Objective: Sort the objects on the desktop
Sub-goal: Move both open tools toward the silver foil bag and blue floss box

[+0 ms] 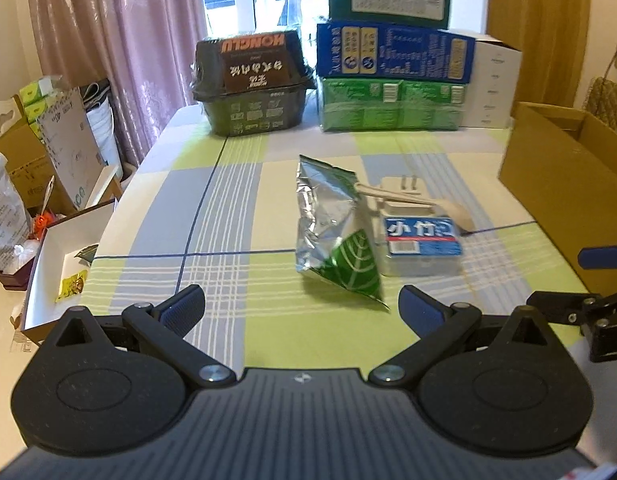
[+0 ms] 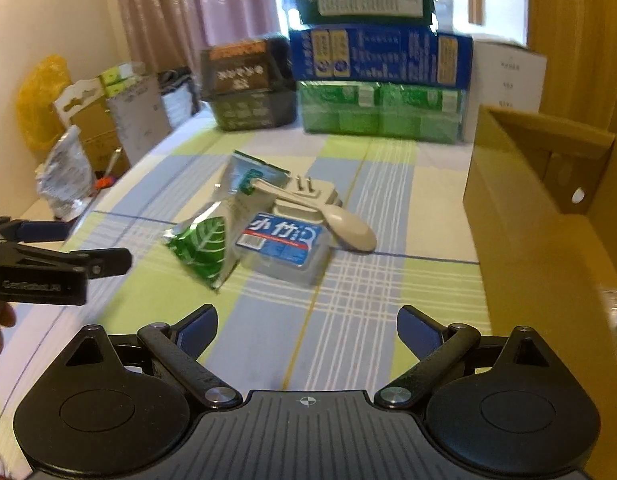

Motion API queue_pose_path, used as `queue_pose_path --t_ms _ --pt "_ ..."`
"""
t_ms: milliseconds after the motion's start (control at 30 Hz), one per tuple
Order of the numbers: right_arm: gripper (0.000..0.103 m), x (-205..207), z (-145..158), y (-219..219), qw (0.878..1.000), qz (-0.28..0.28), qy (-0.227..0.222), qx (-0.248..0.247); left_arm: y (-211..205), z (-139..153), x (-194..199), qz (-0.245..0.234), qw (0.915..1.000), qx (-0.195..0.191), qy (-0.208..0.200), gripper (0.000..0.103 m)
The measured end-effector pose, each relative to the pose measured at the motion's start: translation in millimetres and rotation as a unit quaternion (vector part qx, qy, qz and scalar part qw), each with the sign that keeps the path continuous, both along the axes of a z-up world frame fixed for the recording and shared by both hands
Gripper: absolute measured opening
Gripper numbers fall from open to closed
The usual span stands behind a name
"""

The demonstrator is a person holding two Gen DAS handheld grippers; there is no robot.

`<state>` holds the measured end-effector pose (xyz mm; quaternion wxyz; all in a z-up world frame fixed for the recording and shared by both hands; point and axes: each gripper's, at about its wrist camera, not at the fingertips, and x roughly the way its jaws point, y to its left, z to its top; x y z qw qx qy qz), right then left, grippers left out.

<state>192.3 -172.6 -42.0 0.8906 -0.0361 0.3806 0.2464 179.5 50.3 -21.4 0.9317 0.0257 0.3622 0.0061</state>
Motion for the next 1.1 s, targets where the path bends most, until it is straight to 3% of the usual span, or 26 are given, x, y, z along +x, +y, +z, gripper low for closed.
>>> queue_pose_path --t_ms 333,600,900,1000,1100 --pt "0.094 54.9 -34.2 29.0 0.998 -0.028 0.034 0.055 24.6 -25.3 46.6 0.013 0.9997 -0.02 0.011 0.101" --pt "0.094 77.2 -50.7 55.7 0.996 -0.033 0.043 0.065 36.1 -31.5 64.9 0.019 0.9995 -0.023 0.01 0.101" --pt "0.093 86.9 -61.9 69.6 0.998 -0.035 0.036 0.041 43.6 -38.5 73.6 0.01 0.9987 -0.049 0.012 0.101" --pt "0.086 88.7 -62.3 64.4 0.998 -0.034 0.037 0.042 44.3 -36.7 75.8 0.004 0.9975 -0.07 0.009 0.101" --pt "0.086 88.3 -59.3 61.1 0.999 -0.035 0.028 0.027 38.6 -35.1 81.7 -0.009 0.9971 -0.075 0.012 0.101"
